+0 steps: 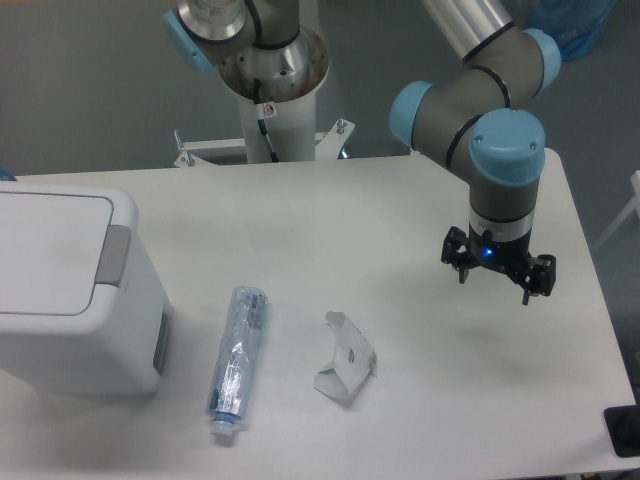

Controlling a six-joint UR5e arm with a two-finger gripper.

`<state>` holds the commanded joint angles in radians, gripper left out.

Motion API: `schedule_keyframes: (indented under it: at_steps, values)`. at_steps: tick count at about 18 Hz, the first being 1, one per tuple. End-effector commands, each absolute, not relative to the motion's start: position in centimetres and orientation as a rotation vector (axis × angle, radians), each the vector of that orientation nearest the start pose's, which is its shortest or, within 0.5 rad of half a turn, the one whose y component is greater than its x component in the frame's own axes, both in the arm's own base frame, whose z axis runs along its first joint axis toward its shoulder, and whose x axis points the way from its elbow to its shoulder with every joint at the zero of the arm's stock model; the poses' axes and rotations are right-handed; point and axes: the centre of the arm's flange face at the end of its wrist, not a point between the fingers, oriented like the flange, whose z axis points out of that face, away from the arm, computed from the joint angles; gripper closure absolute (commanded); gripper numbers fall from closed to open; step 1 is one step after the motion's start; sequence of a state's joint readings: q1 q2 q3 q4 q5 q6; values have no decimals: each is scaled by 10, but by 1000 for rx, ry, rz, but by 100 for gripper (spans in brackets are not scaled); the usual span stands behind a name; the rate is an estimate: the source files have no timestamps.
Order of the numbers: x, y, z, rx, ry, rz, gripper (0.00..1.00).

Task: Open the trash can
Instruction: 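Move the open gripper across the table toward the white trash can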

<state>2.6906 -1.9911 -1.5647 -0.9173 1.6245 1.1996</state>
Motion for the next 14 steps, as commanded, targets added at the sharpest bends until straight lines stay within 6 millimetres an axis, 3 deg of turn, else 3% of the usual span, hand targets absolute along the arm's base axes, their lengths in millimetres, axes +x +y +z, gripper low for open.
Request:
schedule_keyframes:
  at_steps: [7, 11, 14]
  values:
    - [-526, 406, 321, -3064, 83, 367, 0]
    - [-510, 429, 326, -3048, 49, 374, 0]
    - [-495, 446, 329, -3027, -93, 365, 0]
